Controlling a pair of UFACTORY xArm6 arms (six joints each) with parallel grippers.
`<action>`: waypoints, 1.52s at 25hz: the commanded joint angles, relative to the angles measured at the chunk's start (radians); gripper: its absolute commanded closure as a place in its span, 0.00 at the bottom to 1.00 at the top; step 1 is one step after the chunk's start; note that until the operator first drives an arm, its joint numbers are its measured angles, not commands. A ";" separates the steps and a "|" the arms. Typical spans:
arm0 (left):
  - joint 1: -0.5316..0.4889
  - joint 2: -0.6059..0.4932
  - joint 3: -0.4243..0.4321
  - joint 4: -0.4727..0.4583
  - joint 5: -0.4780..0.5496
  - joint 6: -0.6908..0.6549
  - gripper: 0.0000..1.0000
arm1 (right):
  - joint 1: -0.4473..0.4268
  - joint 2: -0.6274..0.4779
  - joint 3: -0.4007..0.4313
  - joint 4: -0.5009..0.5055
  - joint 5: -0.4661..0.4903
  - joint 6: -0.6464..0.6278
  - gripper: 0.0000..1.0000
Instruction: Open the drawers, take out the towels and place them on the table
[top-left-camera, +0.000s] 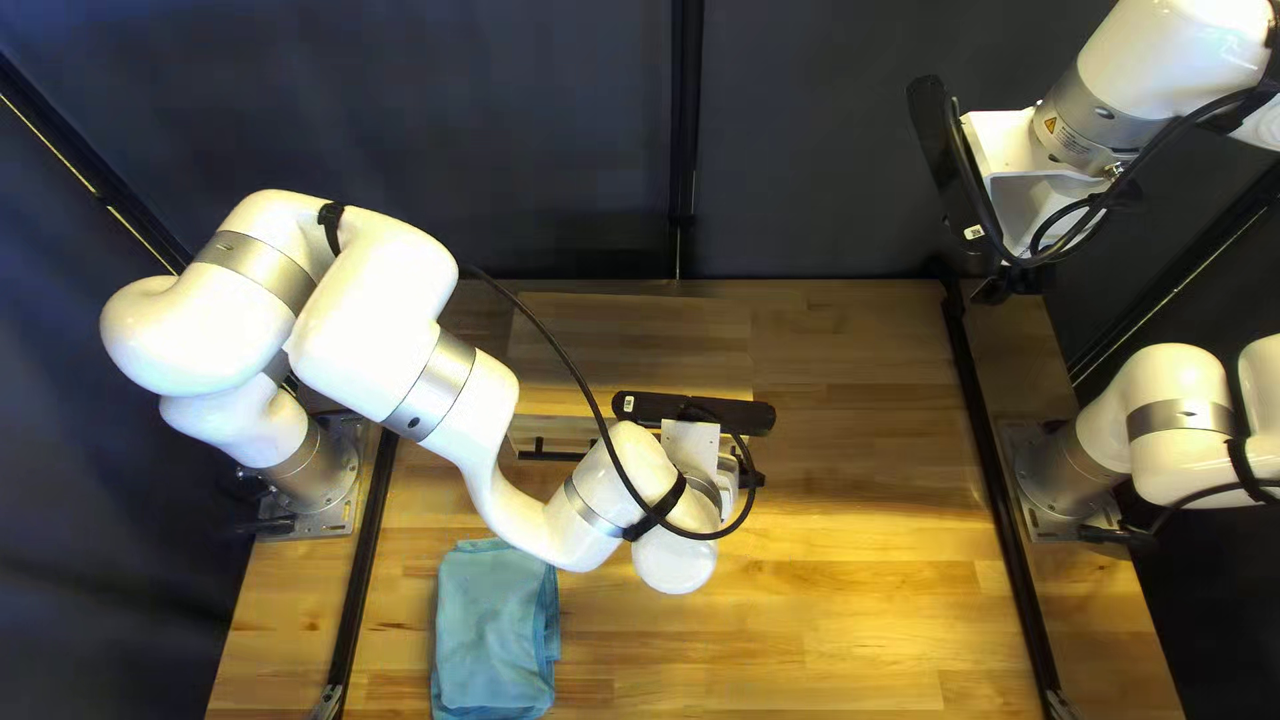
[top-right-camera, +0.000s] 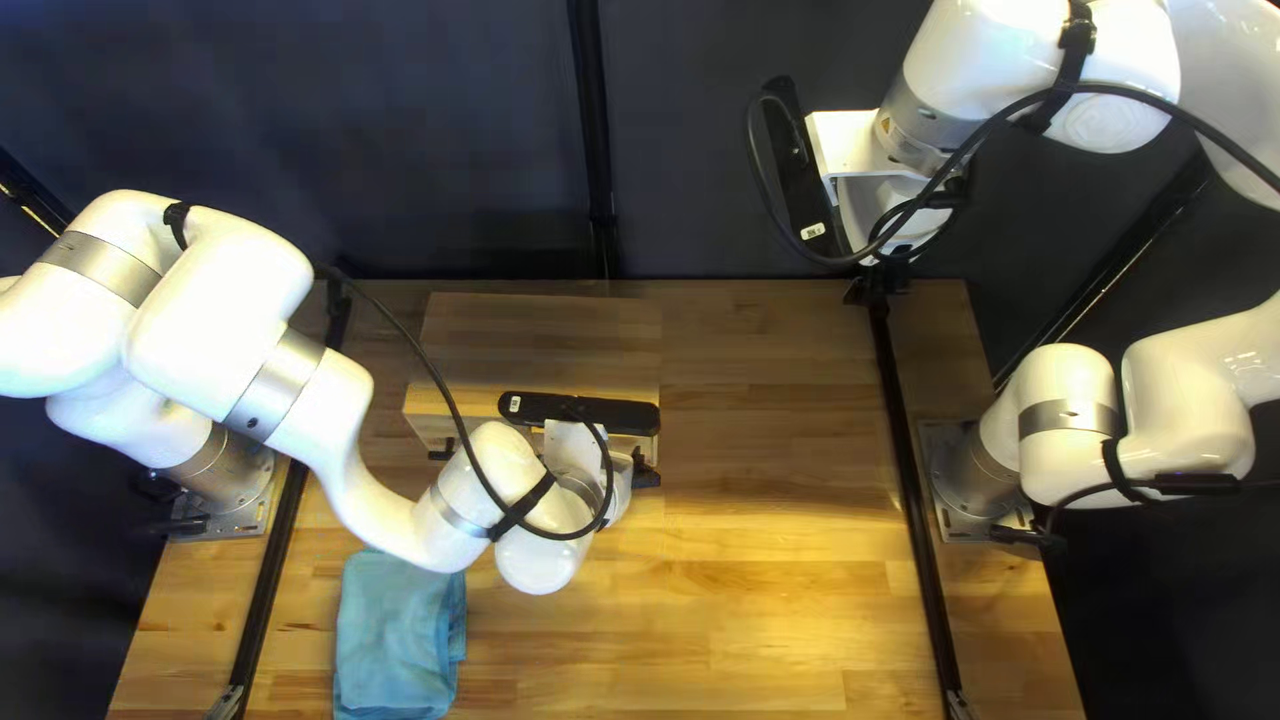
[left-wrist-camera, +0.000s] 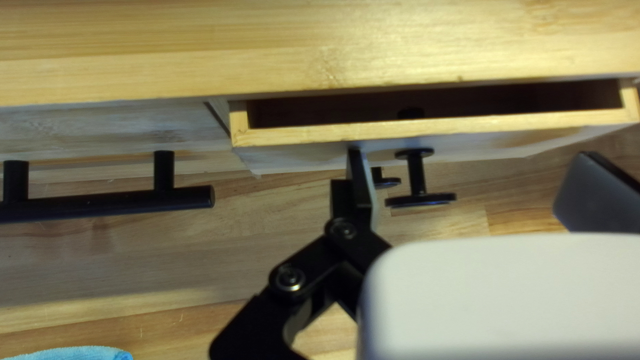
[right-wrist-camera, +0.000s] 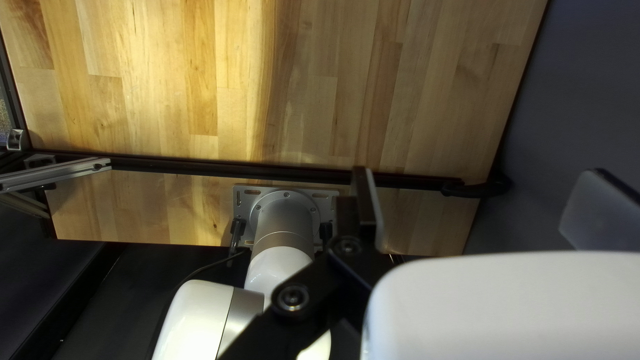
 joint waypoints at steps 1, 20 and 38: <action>0.007 -0.002 0.006 0.005 -0.004 0.000 0.00 | 0.000 0.000 0.000 0.000 0.000 0.000 0.00; -0.055 -0.045 0.016 -0.031 0.040 0.004 0.00 | 0.000 0.000 0.000 0.000 0.000 0.000 0.00; -0.226 -0.455 0.228 -0.313 0.098 0.563 0.00 | 0.000 0.000 0.000 0.000 0.000 0.000 0.00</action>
